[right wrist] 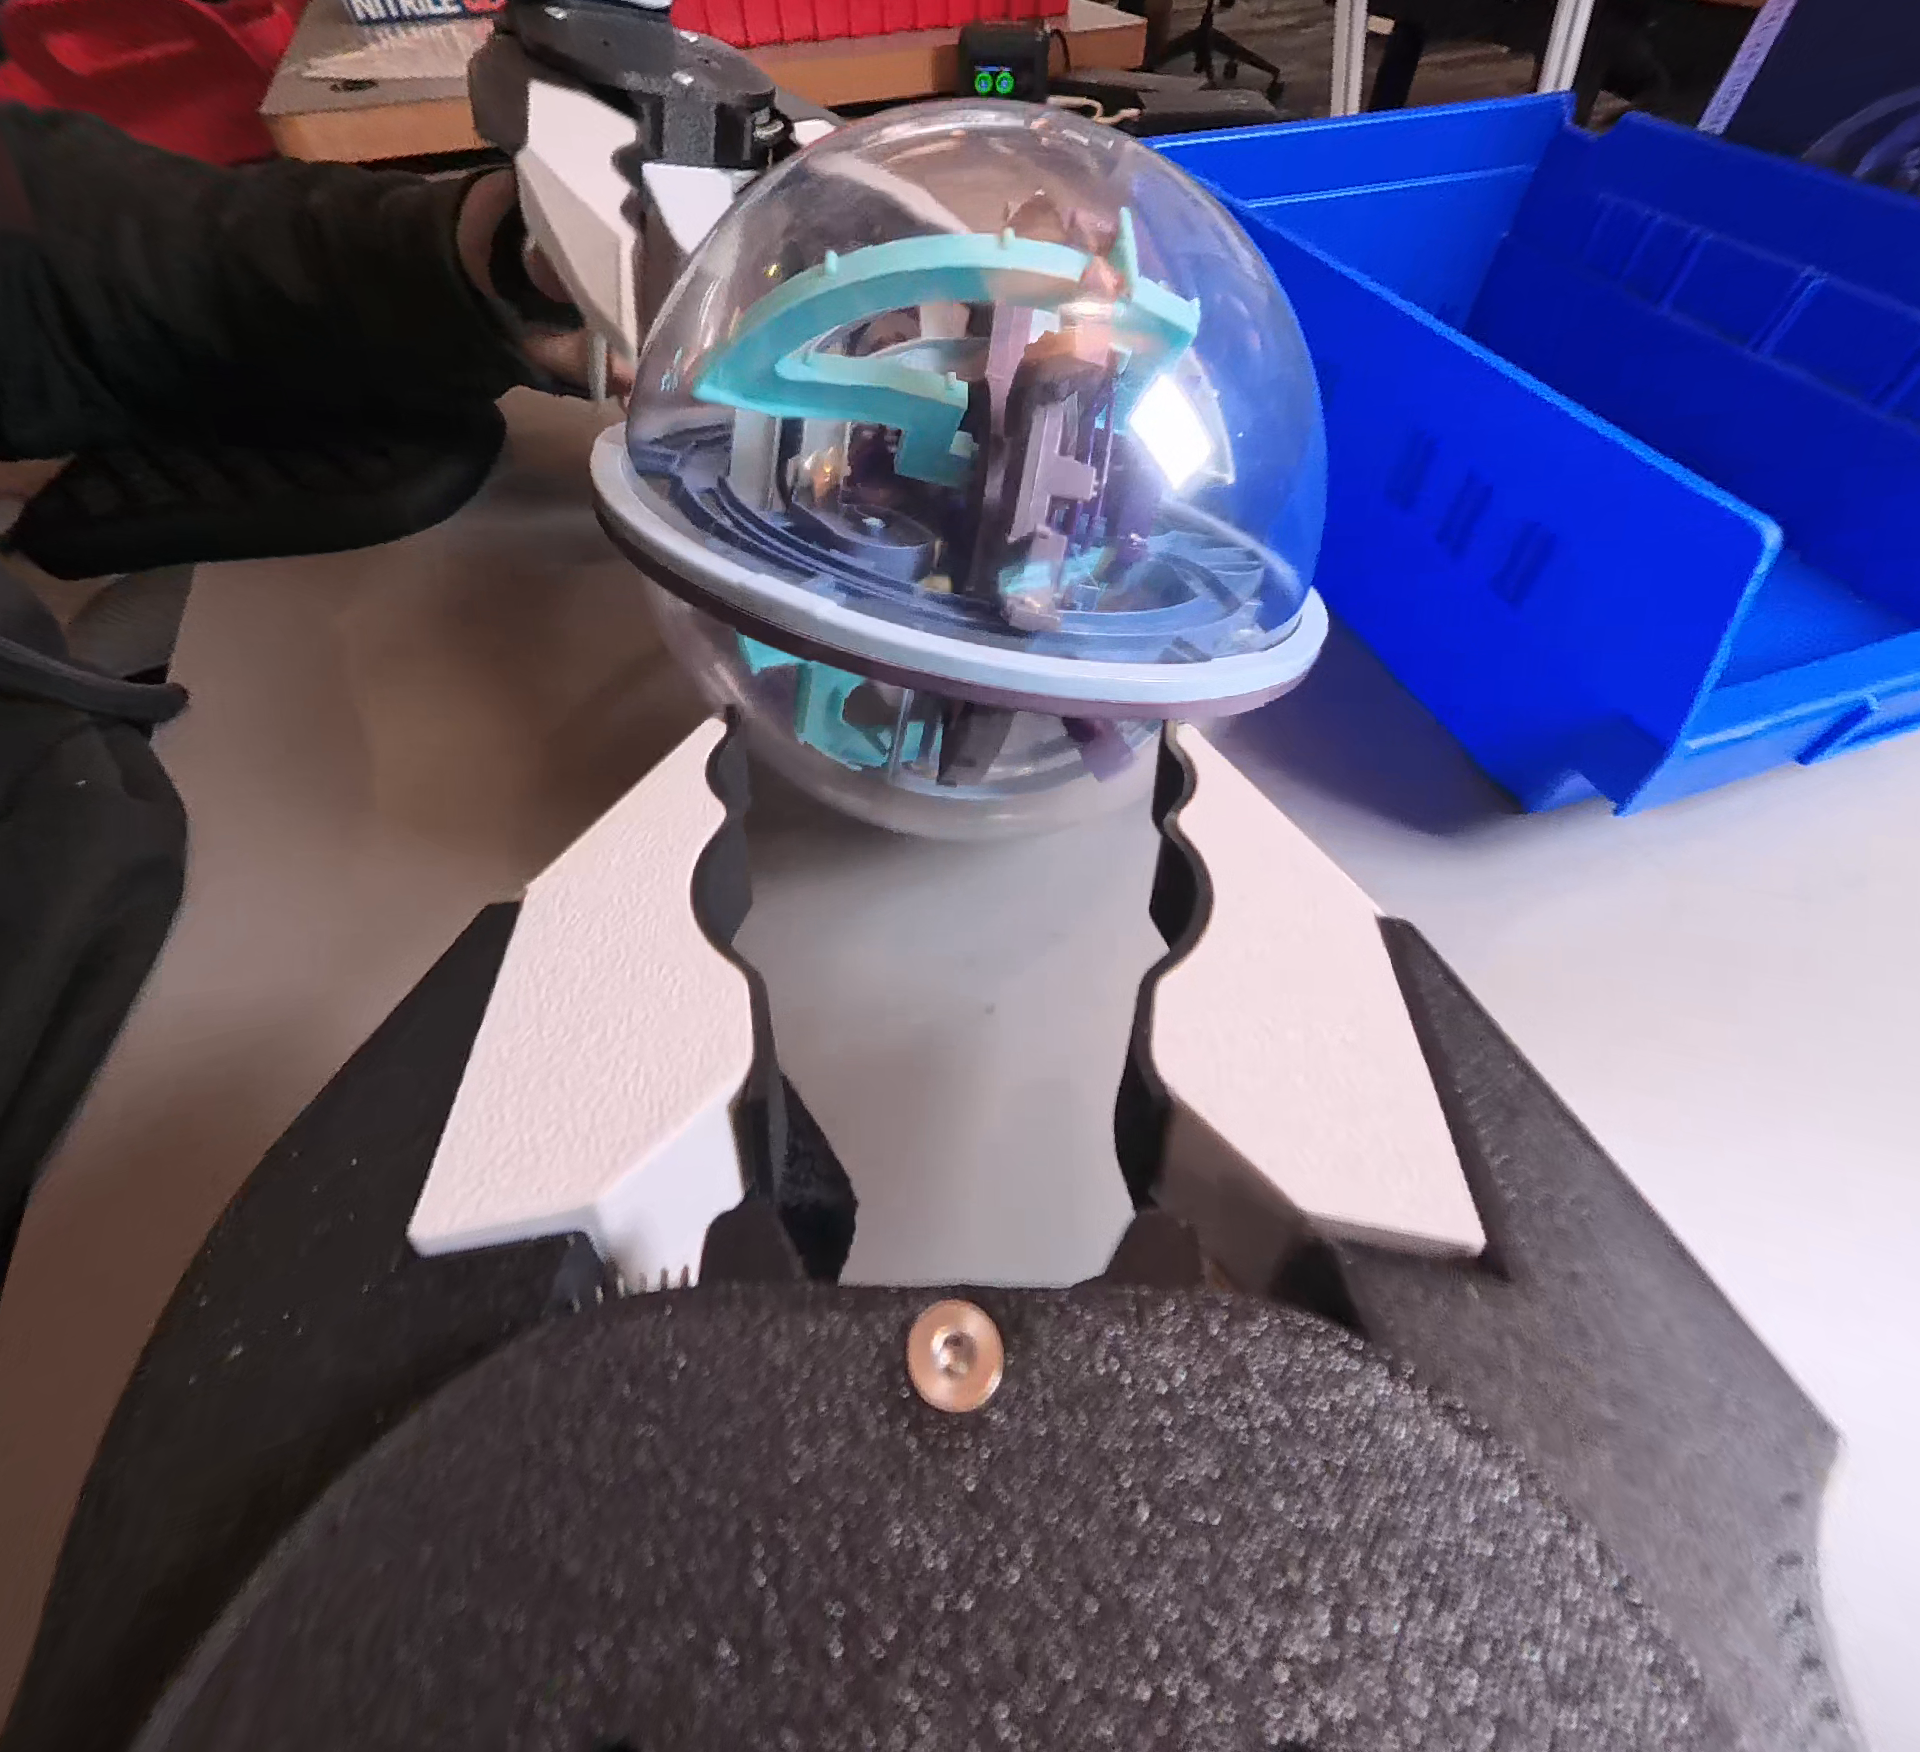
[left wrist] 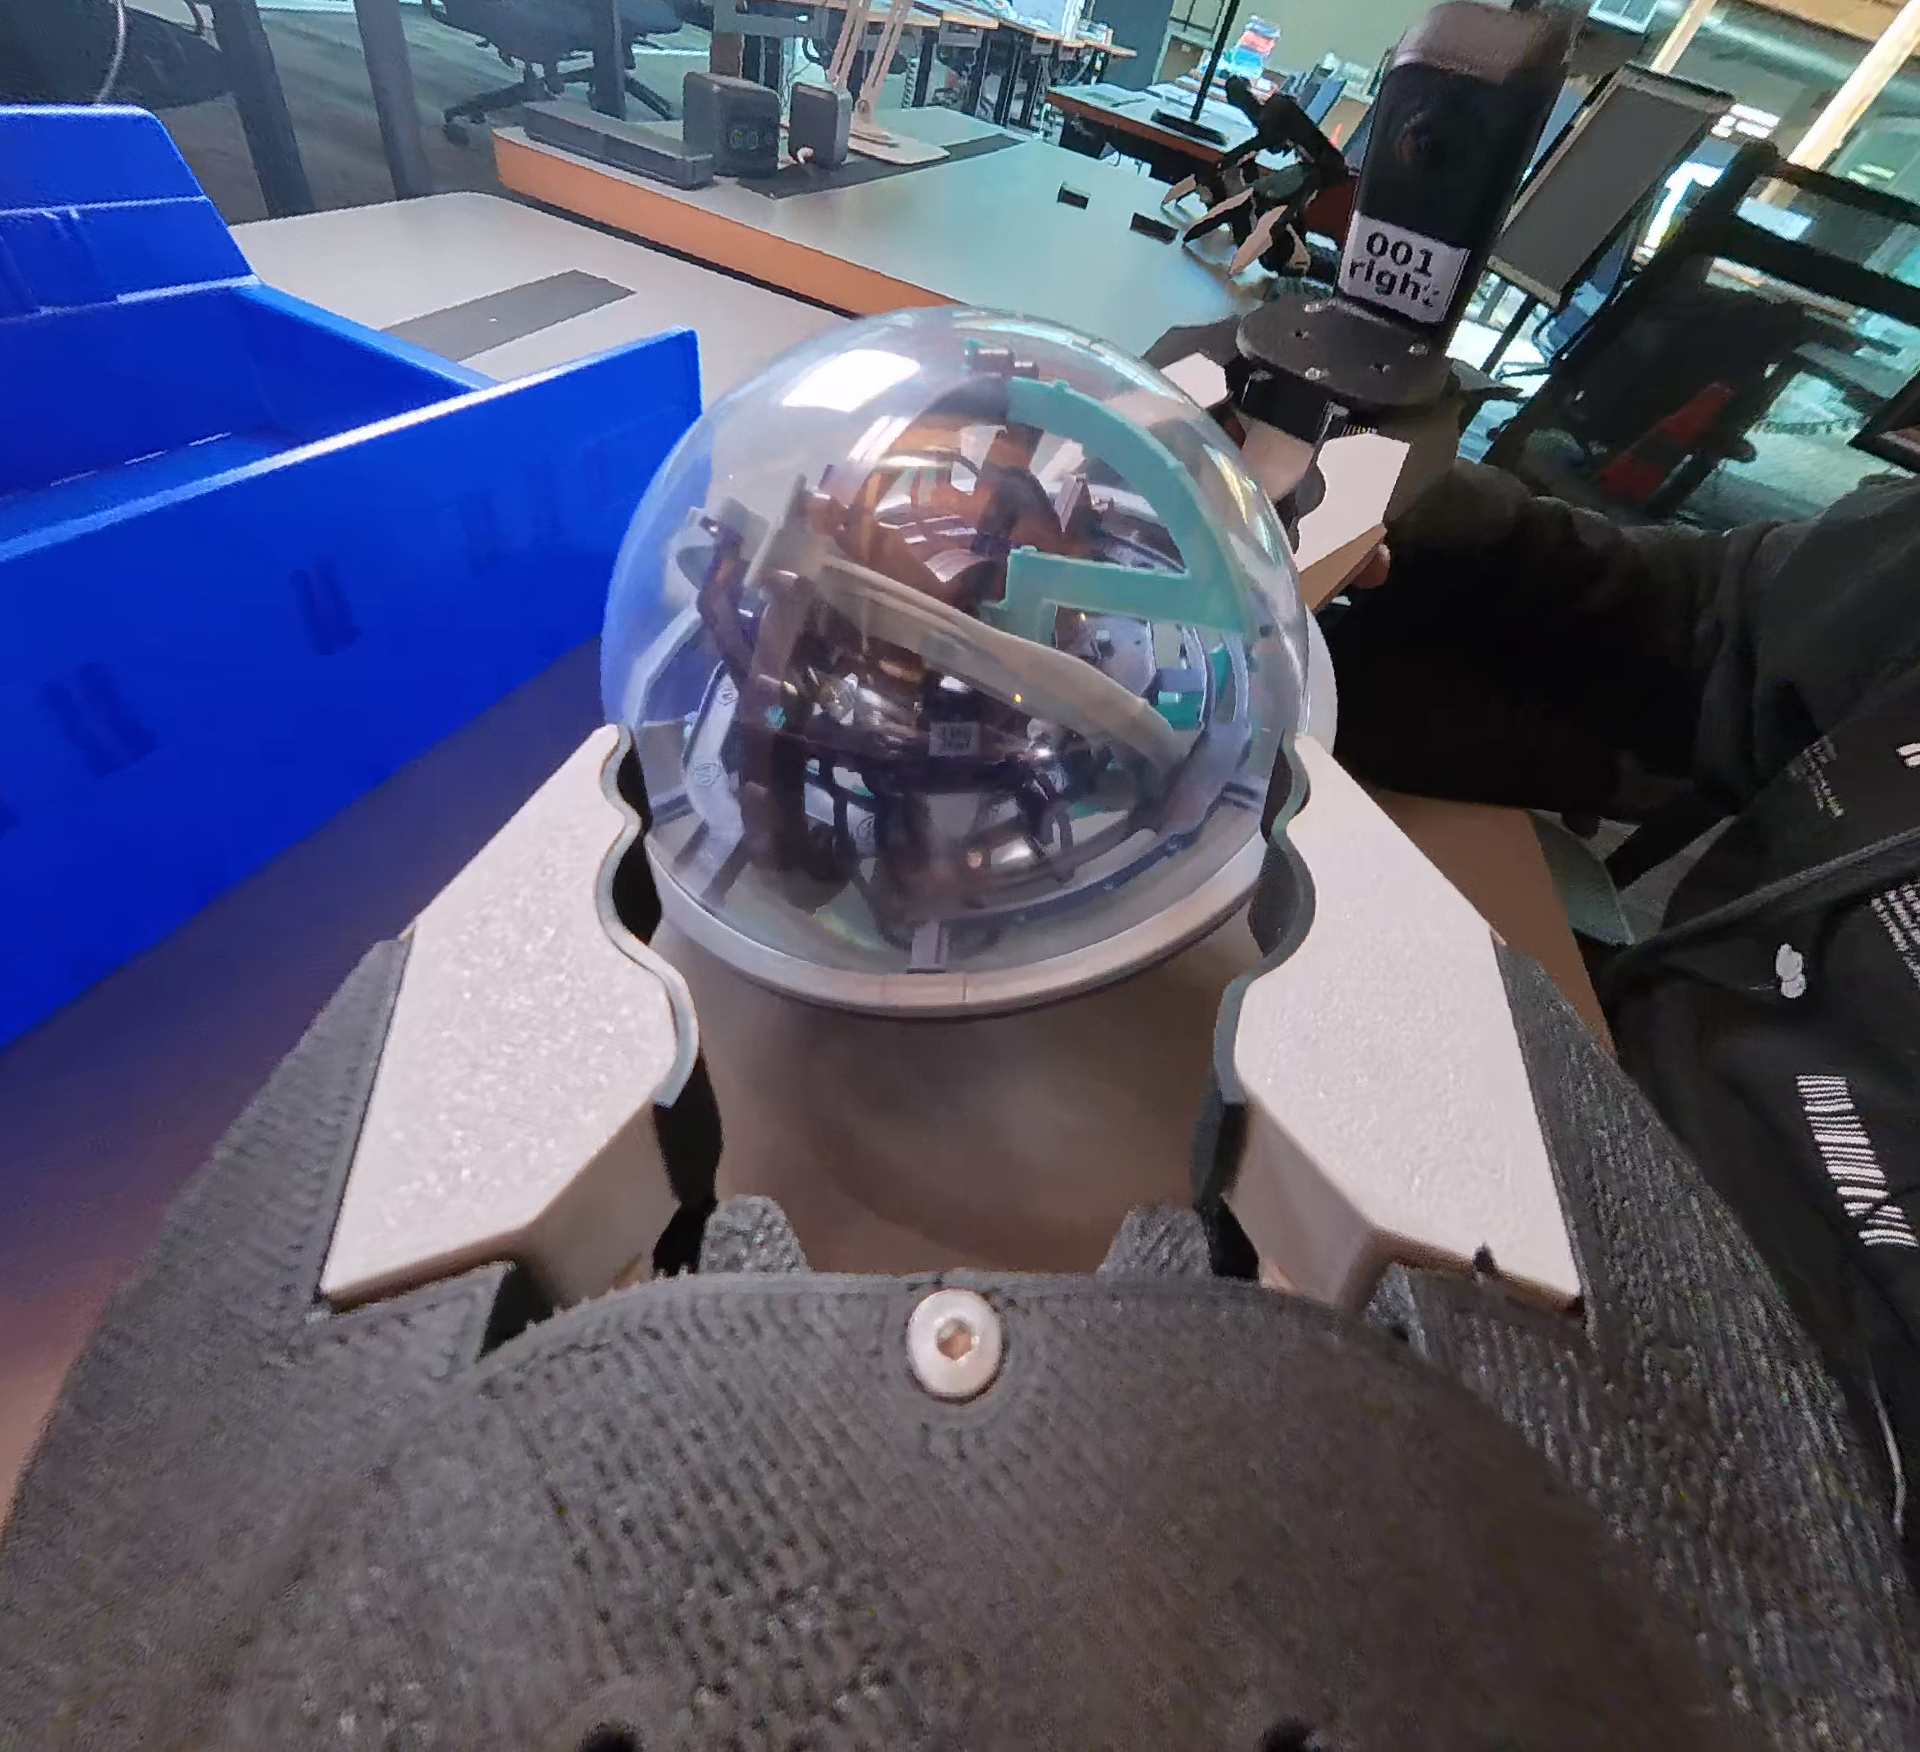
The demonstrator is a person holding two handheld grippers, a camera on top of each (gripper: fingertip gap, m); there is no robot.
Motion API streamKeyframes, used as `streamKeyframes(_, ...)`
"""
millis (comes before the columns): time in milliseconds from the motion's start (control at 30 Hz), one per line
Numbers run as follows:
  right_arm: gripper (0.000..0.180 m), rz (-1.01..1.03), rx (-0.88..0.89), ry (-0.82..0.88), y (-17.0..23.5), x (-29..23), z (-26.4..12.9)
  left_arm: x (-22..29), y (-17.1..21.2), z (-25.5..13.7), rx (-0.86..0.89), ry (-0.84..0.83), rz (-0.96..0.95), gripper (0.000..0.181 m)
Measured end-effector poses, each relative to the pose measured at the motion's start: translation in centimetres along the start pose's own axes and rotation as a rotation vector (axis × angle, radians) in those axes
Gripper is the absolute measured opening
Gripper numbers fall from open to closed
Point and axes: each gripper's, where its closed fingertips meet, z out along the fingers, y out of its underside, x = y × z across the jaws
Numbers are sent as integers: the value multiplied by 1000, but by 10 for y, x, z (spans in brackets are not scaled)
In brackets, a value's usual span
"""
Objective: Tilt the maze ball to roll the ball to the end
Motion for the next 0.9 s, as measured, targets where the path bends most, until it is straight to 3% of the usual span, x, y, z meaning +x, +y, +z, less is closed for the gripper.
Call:
streamKeyframes(100,71,-12,-19,-39,5,-5,-2,0,-4,-3,38,17,-21,119)
streamKeyframes(267,88,39,-15,-33,6,0,0,2,5,5,-4,35,-39,128)
streamKeyframes(633,86,18,-65,-49,21,-8,5,16,6,9,-53,-24,225,132)
streamKeyframes(900,85,11,-51,-57,20,-11,5,18,7,7,-47,-24,253,132)
